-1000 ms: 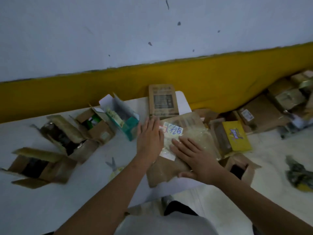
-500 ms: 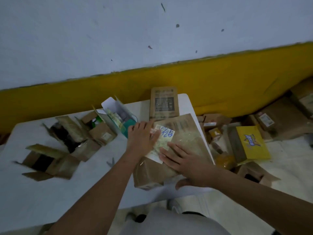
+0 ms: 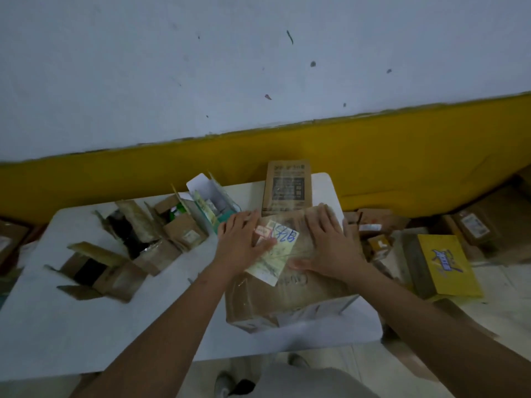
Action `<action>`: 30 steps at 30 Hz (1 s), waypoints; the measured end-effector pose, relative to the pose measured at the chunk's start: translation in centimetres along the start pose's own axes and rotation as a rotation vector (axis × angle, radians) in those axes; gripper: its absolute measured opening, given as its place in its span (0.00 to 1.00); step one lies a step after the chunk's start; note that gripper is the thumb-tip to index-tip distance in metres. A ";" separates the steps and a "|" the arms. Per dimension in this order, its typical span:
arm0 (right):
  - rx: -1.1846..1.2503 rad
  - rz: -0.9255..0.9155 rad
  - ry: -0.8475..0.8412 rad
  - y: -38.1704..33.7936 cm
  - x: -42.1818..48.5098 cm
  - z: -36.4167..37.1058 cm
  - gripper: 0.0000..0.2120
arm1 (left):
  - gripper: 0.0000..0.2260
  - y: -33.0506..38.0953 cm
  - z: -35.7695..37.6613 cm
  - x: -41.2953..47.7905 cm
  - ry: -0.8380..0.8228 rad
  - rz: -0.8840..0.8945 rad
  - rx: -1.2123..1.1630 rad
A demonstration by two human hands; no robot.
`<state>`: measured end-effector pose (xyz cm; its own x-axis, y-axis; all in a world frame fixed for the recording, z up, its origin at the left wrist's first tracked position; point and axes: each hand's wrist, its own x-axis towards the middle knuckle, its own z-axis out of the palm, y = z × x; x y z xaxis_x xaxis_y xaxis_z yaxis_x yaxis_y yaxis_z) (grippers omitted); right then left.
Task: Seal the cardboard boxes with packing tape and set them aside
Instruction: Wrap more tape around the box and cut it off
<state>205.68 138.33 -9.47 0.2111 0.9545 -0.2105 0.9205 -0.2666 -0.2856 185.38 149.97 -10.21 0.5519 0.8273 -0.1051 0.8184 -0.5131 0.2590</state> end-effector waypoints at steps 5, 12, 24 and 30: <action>0.504 0.238 -0.175 0.9 -1.9 -2.7 0.62 | 0.57 -1.6 0.7 -3.9 -0.035 -0.477 -0.710; 0.734 0.221 -0.061 2.4 -1.3 -0.9 0.47 | 0.28 -0.8 1.9 -5.5 0.092 -0.501 -0.968; 1.383 0.311 -0.192 3.4 -1.9 0.5 0.32 | 0.22 0.0 1.2 -7.2 -0.009 -0.645 -1.459; 1.387 0.304 -0.182 1.5 -2.6 -1.1 0.29 | 0.21 -0.3 -1.0 -8.6 -0.066 -0.649 -1.567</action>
<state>206.86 135.61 -8.29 0.1961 0.8358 -0.5128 -0.2336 -0.4681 -0.8522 180.18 143.26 -8.43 0.2530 0.7637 -0.5940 -0.0147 0.6169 0.7869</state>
